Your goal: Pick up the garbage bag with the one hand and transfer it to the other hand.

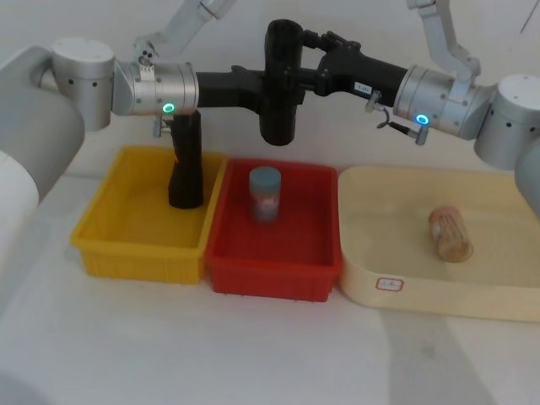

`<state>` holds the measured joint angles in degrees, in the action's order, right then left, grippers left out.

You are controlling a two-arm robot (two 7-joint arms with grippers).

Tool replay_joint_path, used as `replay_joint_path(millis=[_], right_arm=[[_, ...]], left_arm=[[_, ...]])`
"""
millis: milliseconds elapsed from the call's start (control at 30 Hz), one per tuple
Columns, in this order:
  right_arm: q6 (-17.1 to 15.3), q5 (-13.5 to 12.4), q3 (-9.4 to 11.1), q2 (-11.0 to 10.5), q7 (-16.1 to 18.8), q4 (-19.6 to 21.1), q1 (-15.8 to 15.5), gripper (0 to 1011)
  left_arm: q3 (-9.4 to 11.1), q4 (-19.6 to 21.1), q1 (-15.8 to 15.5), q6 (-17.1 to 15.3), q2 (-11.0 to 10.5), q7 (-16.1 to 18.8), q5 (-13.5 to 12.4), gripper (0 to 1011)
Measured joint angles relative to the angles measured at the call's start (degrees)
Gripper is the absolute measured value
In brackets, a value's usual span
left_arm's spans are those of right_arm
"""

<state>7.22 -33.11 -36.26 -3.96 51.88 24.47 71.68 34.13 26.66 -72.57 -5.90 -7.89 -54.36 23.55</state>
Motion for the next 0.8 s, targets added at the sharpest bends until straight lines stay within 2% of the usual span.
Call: replay_joint_path(millis=[367, 800], right_arm=[[-1.64, -0.27, -0.42, -0.85, 1.74, 3.11, -0.89, 1000], [0.1, -0.23, 0.03, 0.46, 2.98, 0.86, 0.26, 1000]], left_arm=[[-0.29, 3.72, 1.65, -1.22, -1.14, 1.17, 0.07, 471], [-0.41, 5.27, 2.35, -1.69, -1.6, 1.68, 0.13, 471]])
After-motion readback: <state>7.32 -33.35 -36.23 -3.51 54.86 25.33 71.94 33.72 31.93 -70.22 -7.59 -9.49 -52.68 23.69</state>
